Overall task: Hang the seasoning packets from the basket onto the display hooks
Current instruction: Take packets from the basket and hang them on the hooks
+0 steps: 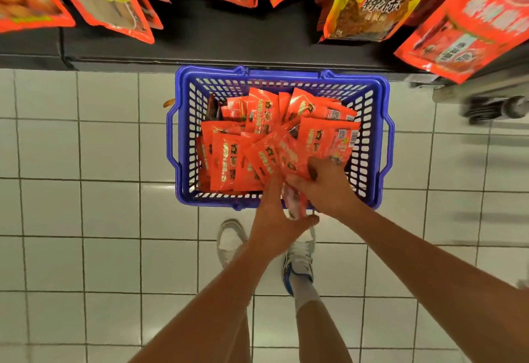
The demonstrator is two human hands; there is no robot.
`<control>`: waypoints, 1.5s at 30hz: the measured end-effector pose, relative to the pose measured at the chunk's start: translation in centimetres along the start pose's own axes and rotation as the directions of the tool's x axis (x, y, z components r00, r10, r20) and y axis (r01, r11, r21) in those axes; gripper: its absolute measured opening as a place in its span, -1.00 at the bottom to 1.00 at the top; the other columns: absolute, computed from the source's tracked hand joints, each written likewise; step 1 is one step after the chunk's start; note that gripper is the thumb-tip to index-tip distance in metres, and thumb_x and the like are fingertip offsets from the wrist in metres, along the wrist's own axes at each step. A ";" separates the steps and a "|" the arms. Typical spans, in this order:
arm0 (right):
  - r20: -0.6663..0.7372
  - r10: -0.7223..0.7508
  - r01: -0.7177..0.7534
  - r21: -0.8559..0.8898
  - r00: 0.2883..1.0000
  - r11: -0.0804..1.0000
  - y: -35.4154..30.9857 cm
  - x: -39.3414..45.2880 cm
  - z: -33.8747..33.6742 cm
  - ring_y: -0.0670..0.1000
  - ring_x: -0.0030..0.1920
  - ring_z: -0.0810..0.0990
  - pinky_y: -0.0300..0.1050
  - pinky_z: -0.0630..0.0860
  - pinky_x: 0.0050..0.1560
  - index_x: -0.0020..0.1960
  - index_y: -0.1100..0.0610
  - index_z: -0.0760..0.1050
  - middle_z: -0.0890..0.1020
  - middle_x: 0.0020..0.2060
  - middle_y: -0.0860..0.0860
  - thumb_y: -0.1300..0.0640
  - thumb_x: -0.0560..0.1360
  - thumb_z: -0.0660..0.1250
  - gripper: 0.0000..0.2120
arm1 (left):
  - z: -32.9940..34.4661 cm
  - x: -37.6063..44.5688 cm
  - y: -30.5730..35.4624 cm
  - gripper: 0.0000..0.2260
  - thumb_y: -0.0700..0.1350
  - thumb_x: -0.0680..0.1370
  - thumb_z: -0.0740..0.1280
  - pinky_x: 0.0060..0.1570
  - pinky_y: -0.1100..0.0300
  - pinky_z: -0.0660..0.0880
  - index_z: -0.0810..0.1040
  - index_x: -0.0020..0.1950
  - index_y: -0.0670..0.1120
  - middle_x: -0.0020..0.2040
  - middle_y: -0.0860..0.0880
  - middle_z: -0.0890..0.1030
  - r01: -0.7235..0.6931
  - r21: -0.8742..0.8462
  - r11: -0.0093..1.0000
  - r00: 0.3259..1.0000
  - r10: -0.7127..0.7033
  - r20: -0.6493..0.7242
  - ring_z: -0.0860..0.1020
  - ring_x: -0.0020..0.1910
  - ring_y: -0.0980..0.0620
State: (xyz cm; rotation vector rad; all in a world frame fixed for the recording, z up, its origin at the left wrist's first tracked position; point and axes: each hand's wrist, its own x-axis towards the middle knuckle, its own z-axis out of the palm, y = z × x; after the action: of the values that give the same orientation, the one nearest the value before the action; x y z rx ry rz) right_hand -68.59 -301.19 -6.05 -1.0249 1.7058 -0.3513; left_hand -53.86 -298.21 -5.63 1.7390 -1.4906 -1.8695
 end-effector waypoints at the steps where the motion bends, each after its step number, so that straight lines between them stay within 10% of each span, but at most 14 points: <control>1: 0.063 0.045 -0.054 0.147 0.997 0.988 -0.8 -0.2 0.4 0.05 -0.10 0.72 0.14 0.65 0.04 0.00 0.12 0.63 0.73 -0.15 0.01 0.02 0.57 0.41 -0.84 | 0.2 0.4 0.2 -0.20 -0.12 0.42 0.60 0.09 0.47 0.45 0.25 0.55 0.04 0.25 0.24 0.56 0.011 -0.025 1.000 0.999 -0.012 -0.040 0.52 0.16 0.41; 4: 0.231 0.061 -0.143 0.357 0.971 0.923 -2.0 0.3 0.5 0.03 -0.01 0.73 0.04 0.64 0.13 0.00 0.01 0.69 0.75 -0.08 0.00 0.01 0.57 0.40 -0.88 | -0.7 1.7 0.3 -0.61 -0.19 0.59 0.40 -0.11 0.18 0.52 0.42 0.38 0.00 -0.01 0.05 0.64 0.129 -0.030 0.991 0.964 -0.133 -0.231 0.64 0.02 -0.03; 7: -0.039 0.096 -0.079 0.323 0.995 0.943 -1.4 3.3 -1.5 0.00 -0.03 0.70 0.04 0.61 0.06 -0.01 -0.08 0.68 0.73 -0.07 -0.05 0.10 0.56 0.38 -0.87 | -2.8 2.7 -0.9 -0.76 -0.29 0.58 0.24 -0.33 0.26 0.47 0.49 0.20 -0.04 -0.22 0.05 0.56 0.235 -0.063 0.970 0.925 -0.243 -0.294 0.56 -0.21 0.00; 10: -0.233 0.047 -0.090 -0.175 0.971 0.980 1.3 7.5 -4.1 0.10 0.28 0.55 0.17 0.56 0.24 0.40 -0.02 0.47 0.57 0.29 0.02 0.16 0.53 0.38 -0.55 | -4.4 3.1 -1.8 -0.81 -0.25 0.57 0.29 -0.10 0.01 0.61 0.55 0.04 0.04 -0.14 -0.03 0.63 0.308 -0.246 0.919 0.896 -0.367 -0.249 0.62 -0.09 -0.08; 14: 0.049 0.130 -0.053 -0.729 0.990 0.683 4.2 9.5 -5.2 0.18 0.63 -0.16 0.36 0.03 0.56 0.60 -0.13 0.07 0.05 0.63 0.05 -0.01 0.50 0.42 -0.21 | -5.5 2.5 -2.1 -0.81 -0.22 0.51 0.37 0.10 -0.22 0.60 0.59 -0.01 0.07 -0.02 -0.08 0.69 0.300 -0.407 0.863 0.884 -0.412 -0.220 0.65 0.04 -0.20; 17: 0.038 0.107 -0.036 -0.789 0.994 0.614 4.8 8.9 -5.4 0.17 0.56 0.24 0.27 0.12 0.53 0.51 -0.04 0.32 0.42 0.48 0.08 -0.05 0.55 0.32 -0.45 | -5.5 2.1 -1.9 -0.82 -0.20 0.50 0.38 0.09 -0.22 0.62 0.60 0.00 0.08 -0.02 -0.03 0.71 0.289 -0.437 0.852 0.882 -0.414 -0.224 0.66 0.05 -0.18; 19: -0.010 0.042 -0.036 -0.728 0.999 0.685 4.2 7.4 -5.4 0.19 0.13 0.62 0.08 0.52 0.18 0.36 0.04 0.45 0.67 0.12 0.09 -0.08 0.56 0.33 -0.59 | -5.4 1.9 -1.7 -0.85 -0.16 0.55 0.38 0.00 -0.08 0.64 0.60 0.00 0.11 -0.09 0.11 0.72 0.283 -0.435 0.855 0.884 -0.408 -0.229 0.68 0.02 -0.06; 23: -0.252 -0.115 0.011 -0.380 0.961 0.925 1.5 3.6 -5.3 0.07 -0.23 0.64 -0.29 0.39 -0.32 0.10 0.10 0.54 0.56 -0.29 -0.14 0.02 0.60 0.34 -0.83 | -5.3 1.3 0.1 -0.84 -0.17 0.60 0.38 -0.35 0.33 0.58 0.58 0.00 0.12 -0.22 0.26 0.69 0.238 -0.477 0.846 0.906 -0.370 -0.204 0.67 -0.26 0.25; 25: -0.329 -0.062 0.015 -0.146 0.942 0.989 -1.0 2.0 -4.9 0.02 -0.22 0.65 -0.33 0.50 -0.27 0.05 0.09 0.56 0.62 -0.26 -0.12 0.03 0.60 0.35 -0.86 | -5.2 0.8 1.7 -0.81 -0.20 0.59 0.39 -0.24 0.23 0.66 0.60 0.03 0.11 -0.18 0.18 0.72 0.230 -0.488 0.842 0.923 -0.348 -0.165 0.68 -0.24 0.21; 29: -0.199 0.002 0.040 0.209 0.980 0.977 -7.2 -1.7 -3.2 0.24 -0.11 0.64 0.30 0.59 -0.02 -0.10 0.19 0.56 0.65 -0.19 0.15 0.18 0.55 0.40 -0.91 | -5.5 -1.1 6.6 -0.74 -0.11 0.59 0.42 0.20 -0.14 0.59 0.58 0.29 -0.01 0.13 -0.04 0.72 0.183 -0.497 0.848 0.978 -0.210 0.000 0.68 0.13 -0.09; 34: -0.121 -0.054 0.094 0.355 0.991 0.930 -14.6 -5.9 -5.1 0.09 -0.11 0.52 0.20 0.53 0.09 -0.15 0.17 0.51 0.54 -0.21 0.07 0.31 0.57 0.36 -0.86 | -7.5 -4.1 12.2 -0.64 -0.28 0.47 0.52 0.00 0.25 0.62 0.64 0.18 0.06 0.08 0.03 0.73 0.029 -0.414 0.910 1.000 -0.028 0.007 0.70 0.07 0.09; 37: -0.016 -0.032 0.036 0.477 0.999 0.878 -18.9 -8.6 -7.6 0.10 -0.12 0.58 0.02 0.60 -0.08 -0.04 0.20 0.54 0.57 -0.15 0.13 0.35 0.57 0.35 -0.92 | -9.3 -6.5 15.7 -0.65 -0.29 0.48 0.50 0.07 0.14 0.63 0.67 0.08 0.16 0.05 0.03 0.74 -0.018 -0.360 0.933 0.997 -0.009 -0.074 0.69 0.07 0.05; 41: -0.128 -0.058 0.107 0.419 0.990 0.902 -23.9 -12.1 -12.1 -0.02 -0.23 0.63 -0.11 0.53 -0.25 -0.07 0.01 0.56 0.66 -0.23 0.02 0.26 0.52 0.45 -0.84 | -11.6 -10.0 21.4 -0.82 -0.21 0.54 0.46 0.24 -0.16 0.55 0.66 0.07 0.03 0.04 -0.03 0.73 0.032 -0.360 0.933 0.980 -0.101 -0.174 0.67 0.09 -0.07; 45: -0.326 -0.066 0.154 0.253 0.943 0.955 -28.8 -15.7 -18.4 0.11 0.03 0.66 0.22 0.61 0.03 0.08 0.00 0.47 0.63 0.02 0.10 -0.01 0.44 0.55 -0.67 | -15.5 -15.2 28.1 -0.71 -0.32 0.51 0.44 0.35 -0.22 0.46 0.64 0.15 -0.02 0.15 -0.10 0.71 0.014 -0.450 0.893 0.991 -0.073 -0.114 0.64 0.19 -0.16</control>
State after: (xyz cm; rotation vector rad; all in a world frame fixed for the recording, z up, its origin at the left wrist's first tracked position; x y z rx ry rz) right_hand -70.64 -310.59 30.31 -0.8936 1.8188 -0.8415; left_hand -49.72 -309.07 27.93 1.6371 -0.8835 -1.8898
